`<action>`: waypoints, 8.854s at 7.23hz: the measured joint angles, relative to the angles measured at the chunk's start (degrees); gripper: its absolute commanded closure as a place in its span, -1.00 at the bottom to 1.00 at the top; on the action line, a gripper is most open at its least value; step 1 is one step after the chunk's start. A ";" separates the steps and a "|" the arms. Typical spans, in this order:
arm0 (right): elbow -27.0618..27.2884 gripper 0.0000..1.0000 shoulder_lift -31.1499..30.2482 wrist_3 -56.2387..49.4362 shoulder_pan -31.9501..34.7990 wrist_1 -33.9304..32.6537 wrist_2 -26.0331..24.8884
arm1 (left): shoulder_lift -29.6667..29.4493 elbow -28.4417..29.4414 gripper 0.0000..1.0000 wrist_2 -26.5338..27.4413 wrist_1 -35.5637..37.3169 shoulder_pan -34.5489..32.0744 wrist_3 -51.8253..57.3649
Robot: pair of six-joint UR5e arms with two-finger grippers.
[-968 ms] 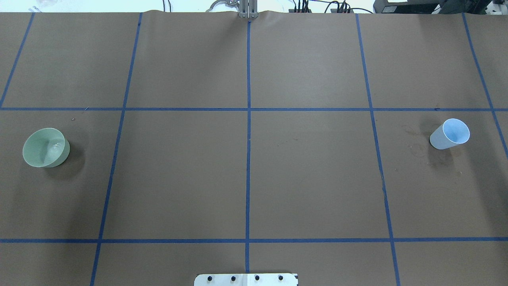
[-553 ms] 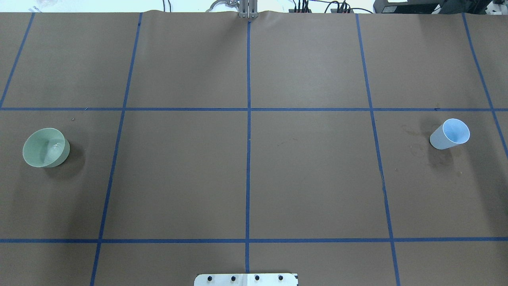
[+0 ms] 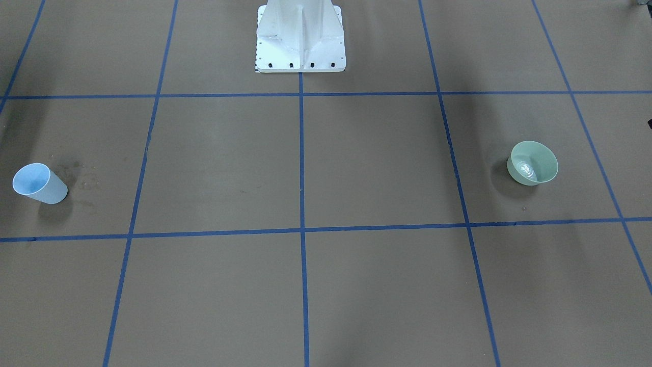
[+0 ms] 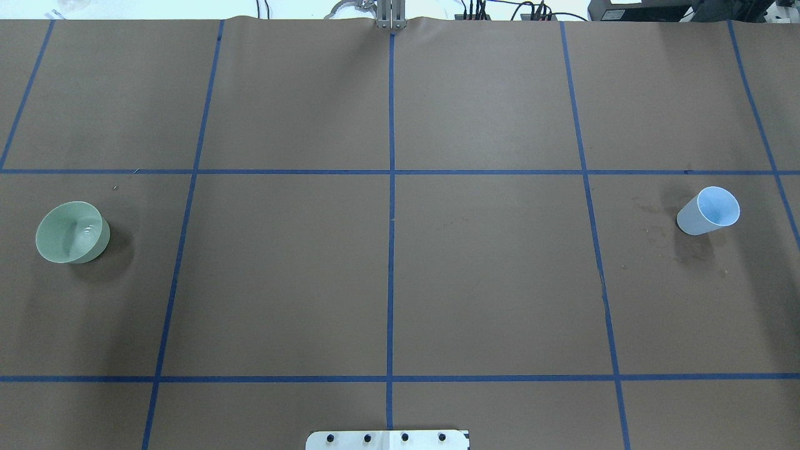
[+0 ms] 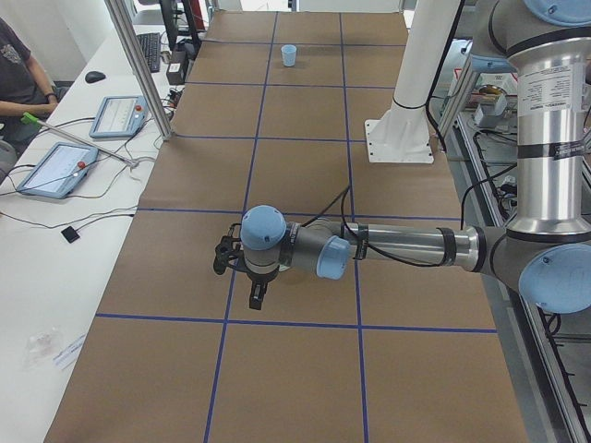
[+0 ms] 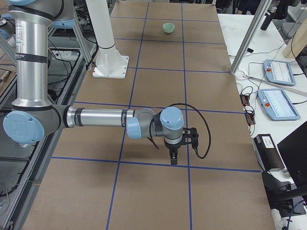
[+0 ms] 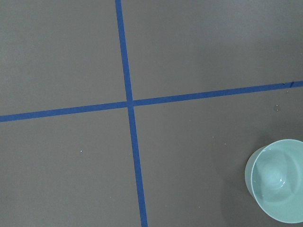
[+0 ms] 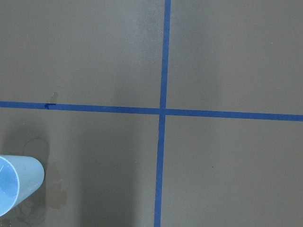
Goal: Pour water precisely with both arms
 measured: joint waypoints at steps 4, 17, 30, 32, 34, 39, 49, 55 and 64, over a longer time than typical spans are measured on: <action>0.00 -0.99 -0.18 0.12 -0.07 0.15 3.30 | -1.63 -0.33 -1.00 1.81 -0.69 9.22 -10.06; -0.33 -0.99 -0.17 -0.48 -0.36 0.13 4.71 | -8.03 15.53 1.00 2.02 -18.25 26.85 -30.66; 0.02 -0.99 -0.08 -0.27 -1.49 0.22 4.79 | -52.02 24.50 1.00 13.27 -5.96 48.18 -67.28; 0.02 -0.99 -0.08 -0.26 -1.59 0.22 4.77 | -54.09 26.98 1.00 14.29 -6.07 49.29 -67.42; -0.08 -0.99 -0.08 -0.26 -1.83 0.22 4.76 | -55.49 28.41 1.00 15.26 -6.23 49.99 -67.44; -0.24 -0.99 -0.12 -0.26 -2.06 0.22 4.80 | -55.91 28.99 0.58 15.51 -6.35 50.33 -67.37; 0.27 -0.99 -0.92 11.27 -12.05 15.49 1.23 | -34.66 2.11 -1.00 12.49 -3.59 41.57 -65.41; -3.06 -0.98 -7.64 18.68 -24.37 58.39 -6.92 | -15.45 -6.89 -1.00 14.47 -3.92 34.04 -47.04; -14.64 -0.98 -5.04 19.78 -33.39 73.09 -17.98 | -11.88 -8.55 -1.00 14.13 -4.09 32.38 -46.25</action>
